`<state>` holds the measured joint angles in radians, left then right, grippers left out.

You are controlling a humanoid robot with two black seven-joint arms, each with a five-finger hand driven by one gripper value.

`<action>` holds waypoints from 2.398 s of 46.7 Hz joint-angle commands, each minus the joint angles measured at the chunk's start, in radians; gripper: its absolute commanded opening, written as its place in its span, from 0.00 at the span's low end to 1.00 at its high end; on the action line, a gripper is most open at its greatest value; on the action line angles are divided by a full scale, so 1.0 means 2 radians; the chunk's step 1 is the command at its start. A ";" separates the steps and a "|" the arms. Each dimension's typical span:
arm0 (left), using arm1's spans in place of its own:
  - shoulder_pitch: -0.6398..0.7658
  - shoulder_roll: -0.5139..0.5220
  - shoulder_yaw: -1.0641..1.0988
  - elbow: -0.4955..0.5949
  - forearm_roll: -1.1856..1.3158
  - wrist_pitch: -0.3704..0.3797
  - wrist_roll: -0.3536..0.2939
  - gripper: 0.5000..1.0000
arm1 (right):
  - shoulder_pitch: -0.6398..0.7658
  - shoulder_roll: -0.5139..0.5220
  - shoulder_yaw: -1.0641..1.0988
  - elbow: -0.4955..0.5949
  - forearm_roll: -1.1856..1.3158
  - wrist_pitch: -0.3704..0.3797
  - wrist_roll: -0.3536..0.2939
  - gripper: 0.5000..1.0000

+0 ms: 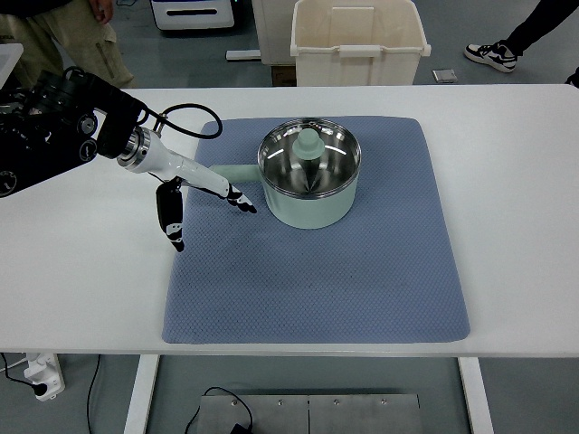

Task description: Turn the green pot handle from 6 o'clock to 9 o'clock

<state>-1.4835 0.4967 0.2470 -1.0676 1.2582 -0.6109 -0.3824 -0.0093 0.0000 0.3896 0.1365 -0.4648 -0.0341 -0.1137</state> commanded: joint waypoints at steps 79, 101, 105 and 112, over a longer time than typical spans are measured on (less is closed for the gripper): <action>0.076 -0.006 -0.115 0.086 -0.720 0.032 -0.004 1.00 | 0.000 0.000 0.000 0.000 0.000 0.000 0.000 1.00; 0.196 -0.013 -0.242 0.147 -0.809 0.165 -0.006 1.00 | 0.000 0.000 0.000 0.000 0.000 0.000 0.000 1.00; 0.218 -0.028 -0.272 0.163 -0.809 0.173 -0.006 1.00 | 0.000 0.000 0.000 0.000 0.000 -0.001 -0.001 1.00; 0.254 -0.048 -0.318 0.192 -0.809 0.177 -0.005 1.00 | 0.000 0.000 0.000 0.000 0.000 0.000 0.000 1.00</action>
<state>-1.0018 0.4169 -0.3565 -0.7016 -0.3598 -0.2590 -0.3927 -0.0092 0.0000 0.3896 0.1365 -0.4648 -0.0340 -0.1137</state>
